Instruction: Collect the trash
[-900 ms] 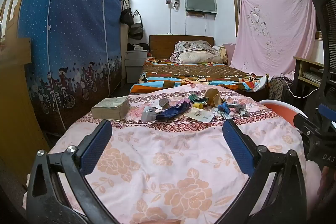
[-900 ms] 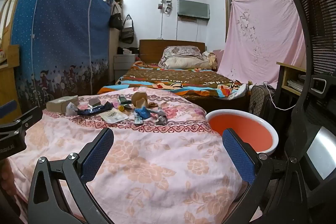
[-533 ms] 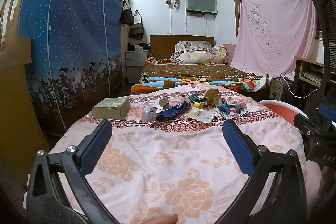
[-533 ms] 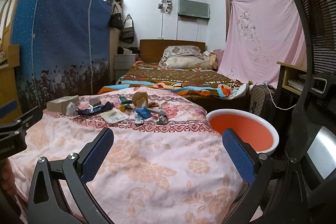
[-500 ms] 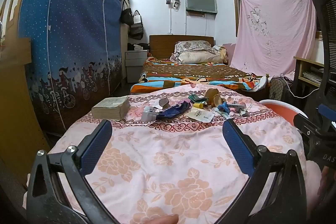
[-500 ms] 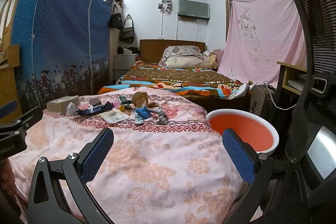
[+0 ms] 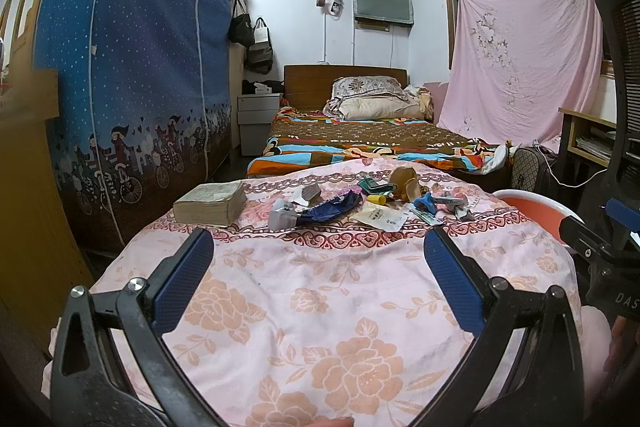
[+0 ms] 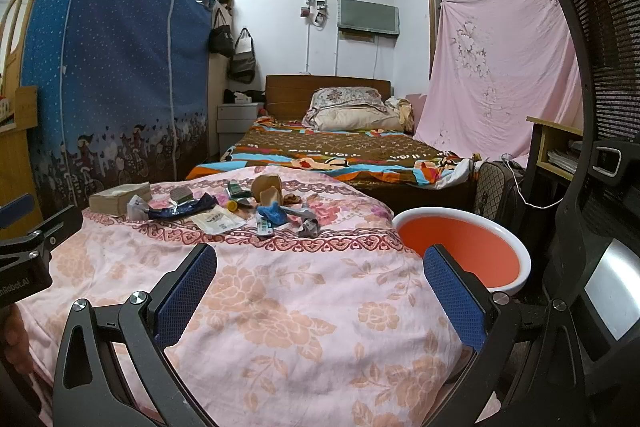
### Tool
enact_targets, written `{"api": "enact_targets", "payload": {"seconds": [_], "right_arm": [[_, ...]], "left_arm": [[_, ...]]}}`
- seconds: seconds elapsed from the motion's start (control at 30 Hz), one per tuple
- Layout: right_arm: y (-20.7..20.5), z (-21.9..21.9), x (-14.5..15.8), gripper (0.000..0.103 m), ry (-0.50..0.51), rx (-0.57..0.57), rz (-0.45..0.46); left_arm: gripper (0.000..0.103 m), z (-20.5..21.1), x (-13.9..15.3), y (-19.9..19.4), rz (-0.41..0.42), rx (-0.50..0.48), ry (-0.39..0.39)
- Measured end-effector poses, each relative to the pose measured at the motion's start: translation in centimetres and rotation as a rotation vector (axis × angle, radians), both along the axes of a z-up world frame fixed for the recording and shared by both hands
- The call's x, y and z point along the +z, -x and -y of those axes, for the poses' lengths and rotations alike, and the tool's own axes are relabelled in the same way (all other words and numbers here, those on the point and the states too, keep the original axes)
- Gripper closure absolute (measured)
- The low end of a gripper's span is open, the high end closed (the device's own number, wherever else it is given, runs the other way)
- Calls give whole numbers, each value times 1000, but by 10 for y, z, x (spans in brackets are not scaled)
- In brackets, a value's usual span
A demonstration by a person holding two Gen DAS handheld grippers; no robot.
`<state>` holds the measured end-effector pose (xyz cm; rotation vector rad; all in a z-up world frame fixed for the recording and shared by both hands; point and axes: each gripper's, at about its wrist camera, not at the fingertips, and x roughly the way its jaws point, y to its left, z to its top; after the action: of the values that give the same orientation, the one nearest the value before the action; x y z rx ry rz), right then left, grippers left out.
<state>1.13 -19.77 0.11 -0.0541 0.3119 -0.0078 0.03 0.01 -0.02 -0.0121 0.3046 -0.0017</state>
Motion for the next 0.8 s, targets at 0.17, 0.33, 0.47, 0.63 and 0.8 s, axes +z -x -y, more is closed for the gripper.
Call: {"api": "enact_targets", "payload": {"seconds": [0.17, 0.33, 0.47, 0.63, 0.8], "right_arm": [[0, 0, 0, 0, 0, 0, 0], [0, 0, 0, 0, -1, -1, -1], [0, 1, 0, 0, -1, 0, -1], [0, 1, 0, 0, -2, -2, -2], [0, 1, 0, 0, -2, 0, -1]], "left_arm": [[11, 0, 0, 0, -1, -1, 1], [11, 0, 0, 0, -1, -1, 3], [11, 0, 0, 0, -1, -1, 2], [11, 1, 0, 0, -1, -1, 1], [11, 1, 0, 0, -2, -1, 2]]}}
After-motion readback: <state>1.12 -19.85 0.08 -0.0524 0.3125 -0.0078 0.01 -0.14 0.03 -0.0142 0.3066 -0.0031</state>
